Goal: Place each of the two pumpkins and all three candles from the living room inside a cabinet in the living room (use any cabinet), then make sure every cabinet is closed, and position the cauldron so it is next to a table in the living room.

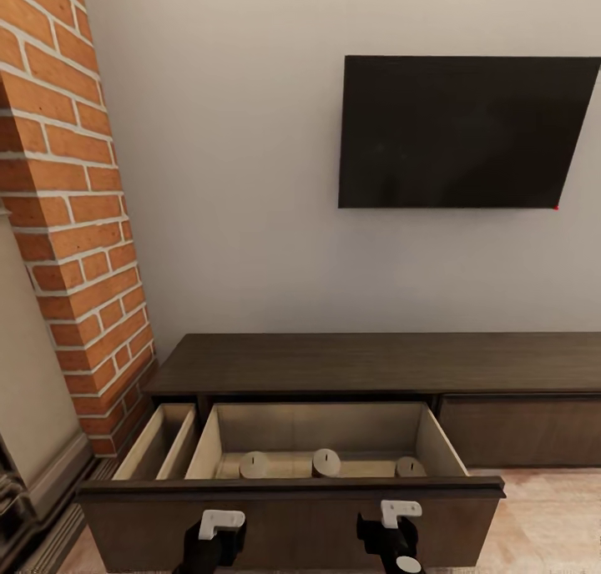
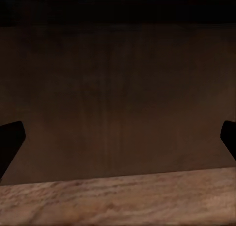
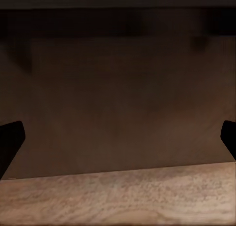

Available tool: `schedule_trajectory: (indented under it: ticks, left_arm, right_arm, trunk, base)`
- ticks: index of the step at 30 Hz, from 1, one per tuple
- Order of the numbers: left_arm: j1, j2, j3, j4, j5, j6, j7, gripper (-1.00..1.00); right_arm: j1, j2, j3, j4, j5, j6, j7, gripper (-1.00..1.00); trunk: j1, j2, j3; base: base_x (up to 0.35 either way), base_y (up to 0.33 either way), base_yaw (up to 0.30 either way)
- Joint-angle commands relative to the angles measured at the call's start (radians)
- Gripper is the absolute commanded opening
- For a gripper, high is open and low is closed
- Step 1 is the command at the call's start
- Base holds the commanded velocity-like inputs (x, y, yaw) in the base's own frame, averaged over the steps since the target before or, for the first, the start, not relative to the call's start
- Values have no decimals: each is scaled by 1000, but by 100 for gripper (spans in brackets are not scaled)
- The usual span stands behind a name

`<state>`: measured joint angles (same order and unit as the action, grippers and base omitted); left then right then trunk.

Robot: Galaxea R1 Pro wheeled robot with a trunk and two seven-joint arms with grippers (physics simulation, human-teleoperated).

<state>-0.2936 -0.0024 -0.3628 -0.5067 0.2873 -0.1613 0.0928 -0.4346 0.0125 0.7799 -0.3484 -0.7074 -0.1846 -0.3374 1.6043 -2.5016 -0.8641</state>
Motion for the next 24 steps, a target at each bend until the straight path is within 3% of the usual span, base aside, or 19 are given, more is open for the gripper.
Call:
schedule_trajectory:
  ticks: [1,10,24]
  left_arm:
    - [-1,1,-8,1,7,-4,8,100]
    - [-1,1,-8,1,7,-4,8,100]
    - [-1,1,-9,0,6,-5,8,100]
  right_arm:
    - [-1,-1,9,0,-10,-6,-5,100]
    - [-1,0,9,0,-10,-6,-5,100]
    - [-1,0,9,0,-10,-6,-5,100]
  trunk:
    - [0,-1,-5]
    - [4,-3,-40]
    - [4,-3,-40]
  base:
    - [0,0,0]
    - [0,0,0]
    - [30,0,0]
